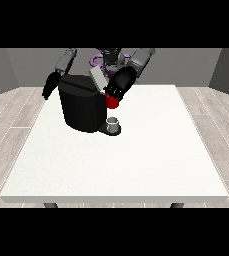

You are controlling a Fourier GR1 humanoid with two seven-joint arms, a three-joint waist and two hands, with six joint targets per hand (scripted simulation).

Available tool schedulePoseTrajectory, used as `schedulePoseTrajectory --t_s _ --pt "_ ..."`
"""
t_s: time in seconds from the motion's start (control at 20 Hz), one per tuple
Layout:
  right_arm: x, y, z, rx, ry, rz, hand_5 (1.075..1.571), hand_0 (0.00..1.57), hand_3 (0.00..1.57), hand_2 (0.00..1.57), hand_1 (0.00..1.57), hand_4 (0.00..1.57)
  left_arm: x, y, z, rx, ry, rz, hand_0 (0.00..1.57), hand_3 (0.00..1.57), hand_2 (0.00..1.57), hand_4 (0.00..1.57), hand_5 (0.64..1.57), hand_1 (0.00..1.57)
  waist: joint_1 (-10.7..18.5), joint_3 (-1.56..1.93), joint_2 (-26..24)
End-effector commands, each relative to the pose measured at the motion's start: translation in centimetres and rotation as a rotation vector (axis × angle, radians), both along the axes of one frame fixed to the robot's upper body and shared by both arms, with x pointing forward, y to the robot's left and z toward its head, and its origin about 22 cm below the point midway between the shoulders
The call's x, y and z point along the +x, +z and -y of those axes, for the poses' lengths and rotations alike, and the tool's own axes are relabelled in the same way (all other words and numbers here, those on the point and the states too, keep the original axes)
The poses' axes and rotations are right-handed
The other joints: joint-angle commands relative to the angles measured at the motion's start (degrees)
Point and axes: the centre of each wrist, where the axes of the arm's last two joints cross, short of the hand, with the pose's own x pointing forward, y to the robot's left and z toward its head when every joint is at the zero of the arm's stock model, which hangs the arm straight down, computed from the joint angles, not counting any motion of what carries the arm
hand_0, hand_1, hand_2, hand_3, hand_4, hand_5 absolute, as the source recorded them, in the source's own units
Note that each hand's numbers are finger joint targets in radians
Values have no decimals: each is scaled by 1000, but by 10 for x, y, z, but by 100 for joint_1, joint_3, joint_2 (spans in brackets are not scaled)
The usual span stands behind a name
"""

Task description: Insert the coffee pod into the coffee machine and close the lid

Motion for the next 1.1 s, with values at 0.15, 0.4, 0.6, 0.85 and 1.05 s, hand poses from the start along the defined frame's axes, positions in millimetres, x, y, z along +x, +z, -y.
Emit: schedulePoseTrajectory --t_s 0.15,0.4,0.6,0.85,1.05 --pt "7 7 1 6 -34 -22 1571 0 0 0 0 0 1 5 7 -38 -25 42 1110 969 1122 0 1571 1110 117 -7 9" --pt "0 -10 4 4 -21 2 1571 0 0 0 0 41 1 6 15 -59 -37 89 1233 947 1201 0 1571 1233 -13 -5 106" --pt "-4 -8 -4 -14 10 2 1571 0 0 0 0 99 -3 24 -19 -58 -28 88 1224 978 1202 0 1571 1224 -154 -6 165" --pt "5 21 -2 -36 4 47 1571 0 0 0 0 218 -5 20 -24 8 -30 207 1144 841 1115 0 1571 1144 -167 -8 464" --pt "4 13 -15 -17 4 27 1571 0 0 0 0 185 -5 30 -20 52 -32 181 925 695 982 0 1571 925 -111 -6 342"
